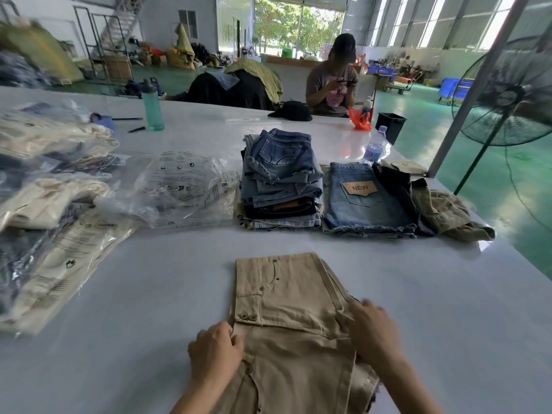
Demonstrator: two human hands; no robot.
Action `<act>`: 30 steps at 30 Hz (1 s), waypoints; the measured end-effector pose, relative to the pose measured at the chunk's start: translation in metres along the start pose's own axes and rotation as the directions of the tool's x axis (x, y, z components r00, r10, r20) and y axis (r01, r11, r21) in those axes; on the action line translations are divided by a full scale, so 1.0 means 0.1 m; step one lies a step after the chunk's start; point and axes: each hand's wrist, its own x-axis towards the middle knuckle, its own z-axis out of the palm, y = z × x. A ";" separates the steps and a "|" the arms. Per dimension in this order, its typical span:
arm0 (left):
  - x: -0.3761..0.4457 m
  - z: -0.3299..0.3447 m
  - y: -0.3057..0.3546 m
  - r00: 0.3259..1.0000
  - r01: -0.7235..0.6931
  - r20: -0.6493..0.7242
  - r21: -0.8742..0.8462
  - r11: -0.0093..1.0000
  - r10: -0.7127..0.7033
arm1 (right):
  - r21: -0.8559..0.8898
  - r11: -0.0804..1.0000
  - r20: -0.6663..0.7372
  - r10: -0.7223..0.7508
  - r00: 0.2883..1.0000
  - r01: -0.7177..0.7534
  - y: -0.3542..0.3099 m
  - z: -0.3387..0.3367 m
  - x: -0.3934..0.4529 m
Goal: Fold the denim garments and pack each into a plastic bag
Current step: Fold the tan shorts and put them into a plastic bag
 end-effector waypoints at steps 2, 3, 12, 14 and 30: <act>-0.03 0.00 0.01 1.000 -0.020 -0.021 0.032 0.999 0.021 | 0.183 0.928 -0.117 -0.308 0.944 0.326 -0.48 -0.01 0.16; -0.02 0.01 0.00 0.998 -0.051 -0.038 0.030 0.998 0.052 | 0.244 0.836 -0.098 -0.483 0.870 0.492 -0.73 0.00 0.21; -0.10 -0.08 0.02 0.992 -0.122 -0.050 -0.045 0.992 0.120 | -0.035 0.566 0.336 -0.770 0.543 0.824 -1.56 0.04 0.80; -0.13 -0.13 0.01 0.954 -0.265 -0.167 -0.071 0.962 0.250 | -0.094 0.569 0.296 -0.767 0.569 0.817 -1.55 -0.06 0.91; -0.20 0.05 -0.29 0.954 -0.285 -0.027 0.219 0.933 0.298 | 0.103 0.991 0.272 -0.115 0.955 0.090 -0.66 0.37 1.65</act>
